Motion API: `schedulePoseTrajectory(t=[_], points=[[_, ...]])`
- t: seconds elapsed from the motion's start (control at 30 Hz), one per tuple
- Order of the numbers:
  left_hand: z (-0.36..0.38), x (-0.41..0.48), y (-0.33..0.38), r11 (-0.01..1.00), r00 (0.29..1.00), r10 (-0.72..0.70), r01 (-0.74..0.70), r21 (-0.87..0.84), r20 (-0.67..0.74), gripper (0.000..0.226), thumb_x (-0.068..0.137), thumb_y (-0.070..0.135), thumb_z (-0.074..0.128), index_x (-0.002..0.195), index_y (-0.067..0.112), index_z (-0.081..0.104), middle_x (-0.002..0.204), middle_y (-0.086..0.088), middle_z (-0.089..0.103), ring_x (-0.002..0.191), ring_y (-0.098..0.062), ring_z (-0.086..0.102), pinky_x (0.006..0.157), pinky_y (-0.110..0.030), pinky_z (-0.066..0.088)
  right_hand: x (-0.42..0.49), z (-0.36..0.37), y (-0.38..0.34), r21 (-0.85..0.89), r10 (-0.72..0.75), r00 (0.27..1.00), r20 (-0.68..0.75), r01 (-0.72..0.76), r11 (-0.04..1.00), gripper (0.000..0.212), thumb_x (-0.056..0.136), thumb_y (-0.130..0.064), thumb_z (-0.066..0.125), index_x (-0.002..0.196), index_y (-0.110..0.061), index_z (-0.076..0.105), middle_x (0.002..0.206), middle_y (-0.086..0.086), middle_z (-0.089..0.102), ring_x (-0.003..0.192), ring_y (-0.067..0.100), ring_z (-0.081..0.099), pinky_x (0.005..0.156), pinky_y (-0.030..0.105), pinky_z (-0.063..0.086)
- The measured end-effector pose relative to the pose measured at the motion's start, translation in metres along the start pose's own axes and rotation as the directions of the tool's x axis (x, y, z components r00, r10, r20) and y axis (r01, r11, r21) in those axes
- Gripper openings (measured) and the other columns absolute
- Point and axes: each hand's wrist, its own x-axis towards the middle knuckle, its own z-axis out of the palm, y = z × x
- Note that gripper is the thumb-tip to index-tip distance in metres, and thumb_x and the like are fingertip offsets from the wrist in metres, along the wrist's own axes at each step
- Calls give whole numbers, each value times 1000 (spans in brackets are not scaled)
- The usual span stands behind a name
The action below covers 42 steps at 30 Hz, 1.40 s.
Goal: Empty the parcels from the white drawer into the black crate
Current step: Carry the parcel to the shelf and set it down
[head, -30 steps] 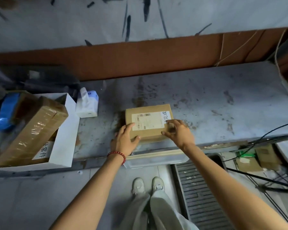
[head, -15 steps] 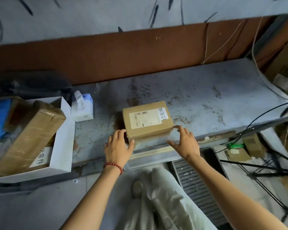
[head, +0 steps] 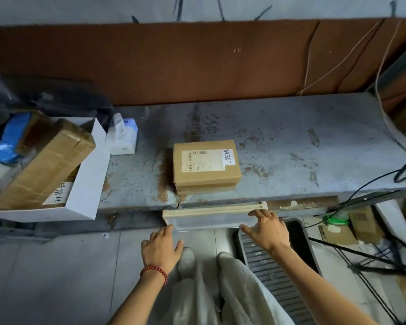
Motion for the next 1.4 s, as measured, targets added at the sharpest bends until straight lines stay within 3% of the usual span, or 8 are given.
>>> schedulePoseTrajectory(t=[0.13,0.3,0.53,0.9,1.1,1.23,1.33,1.4], points=[[5,-9,17,993,994,-108,107,-42,-27,51,94,51,41,139,28,38,137,6,53,122,-17,50,93,-34,39,7,-1,33,-23,-61,991,119,64,998,54,89,-65,48,132,-33,50,141,-5,46,132,18,40,106,39,37],[14,-27,41,973,976,-219,217,-82,-19,48,93,50,42,136,27,41,133,5,55,121,-20,50,93,-35,39,16,-13,57,-23,-134,979,153,139,990,53,88,-62,52,132,-32,50,142,-4,46,132,19,41,105,39,40],[20,-40,62,980,984,-176,172,-105,-30,49,93,49,42,137,27,40,135,5,54,122,-19,49,93,-34,38,4,-13,68,61,-93,985,142,86,994,54,87,-63,54,131,-31,51,141,-2,47,132,20,41,101,39,43],[64,-6,1,992,993,-119,120,40,-25,53,93,53,40,140,30,36,138,8,51,124,-14,47,96,-32,39,21,56,66,77,-9,994,112,0,997,64,88,-62,53,141,-30,40,146,-1,42,134,22,38,104,39,40],[147,43,-21,985,986,-160,162,63,-43,54,92,56,39,140,31,35,138,9,50,124,-14,48,94,-32,41,67,133,97,-20,-11,987,161,14,1000,70,90,-64,46,146,-26,34,151,-2,36,140,21,30,108,39,35],[224,91,-35,982,983,-172,176,70,-59,53,90,53,47,135,26,47,133,4,56,116,-20,55,89,-35,44,109,194,128,-38,-71,984,161,79,996,56,93,-60,43,143,-33,38,149,-6,40,138,17,35,105,35,38],[292,134,-43,996,996,-61,65,56,-69,43,81,43,67,117,18,64,110,-5,70,95,-30,66,77,-40,48,149,246,136,-46,-115,978,175,125,991,48,95,-57,42,138,-35,45,144,-7,47,131,15,45,97,33,44],[334,161,-43,999,993,27,-24,25,-118,35,77,40,70,104,19,70,98,-4,73,84,-29,69,73,-38,51,173,285,139,-28,-145,977,154,151,988,42,94,-58,44,129,-37,53,133,-9,57,119,15,55,89,31,49]])
